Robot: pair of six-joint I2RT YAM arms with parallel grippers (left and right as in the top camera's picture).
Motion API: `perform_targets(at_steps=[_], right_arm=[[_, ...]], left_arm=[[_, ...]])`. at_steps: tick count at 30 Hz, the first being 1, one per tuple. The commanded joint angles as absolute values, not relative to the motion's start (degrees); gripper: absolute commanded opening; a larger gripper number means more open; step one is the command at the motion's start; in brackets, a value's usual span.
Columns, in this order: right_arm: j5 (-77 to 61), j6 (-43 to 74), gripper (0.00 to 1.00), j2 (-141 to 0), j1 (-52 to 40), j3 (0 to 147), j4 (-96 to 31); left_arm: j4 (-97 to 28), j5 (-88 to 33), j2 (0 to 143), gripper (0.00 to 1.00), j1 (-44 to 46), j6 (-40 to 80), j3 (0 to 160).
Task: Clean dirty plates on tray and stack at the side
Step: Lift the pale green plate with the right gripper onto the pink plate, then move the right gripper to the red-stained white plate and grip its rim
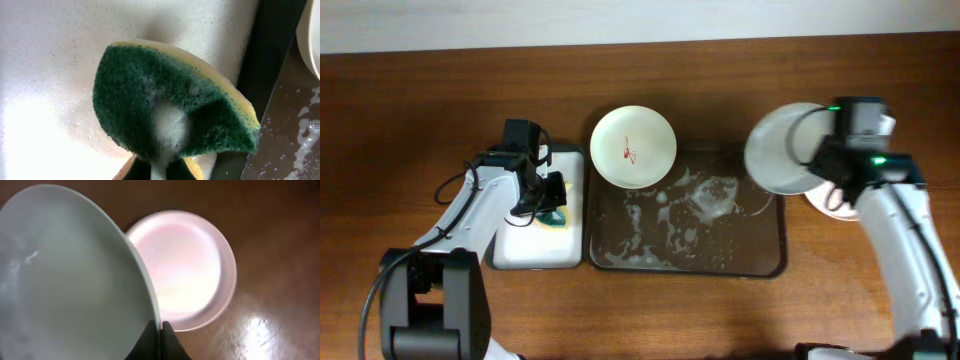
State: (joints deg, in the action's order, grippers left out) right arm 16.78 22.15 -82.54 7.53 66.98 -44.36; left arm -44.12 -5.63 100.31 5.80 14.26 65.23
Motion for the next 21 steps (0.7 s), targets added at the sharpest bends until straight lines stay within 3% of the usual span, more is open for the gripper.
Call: perform_targets(at_steps=[1,11,12,14,15,21], right_arm=[[4.69,23.51,0.04,-86.41,18.26,68.14,-44.34],[-7.46,24.47,0.04,-96.14,33.95,68.14,-41.01],[-8.67,24.16,0.1,-96.31,34.2,68.16,-40.27],[-13.91,21.5,0.32,-96.25,33.85,68.23,-38.26],[-17.89,19.42,0.36,-96.16,33.36,68.34,-37.74],[-26.57,10.59,0.39,-96.16,25.39,69.73,-36.93]], left_arm=[[-44.01,-6.28,100.62,0.0,5.45,13.21,64.9],[-43.99,-6.26,100.62,0.0,5.45,13.87,64.9],[-43.99,-6.26,100.62,0.0,5.45,13.85,64.9],[-43.97,-6.26,100.62,0.0,5.45,13.85,64.9],[-43.94,-6.26,100.62,0.0,5.45,13.85,64.9],[-43.94,-6.26,100.62,0.0,5.45,13.87,64.9]])
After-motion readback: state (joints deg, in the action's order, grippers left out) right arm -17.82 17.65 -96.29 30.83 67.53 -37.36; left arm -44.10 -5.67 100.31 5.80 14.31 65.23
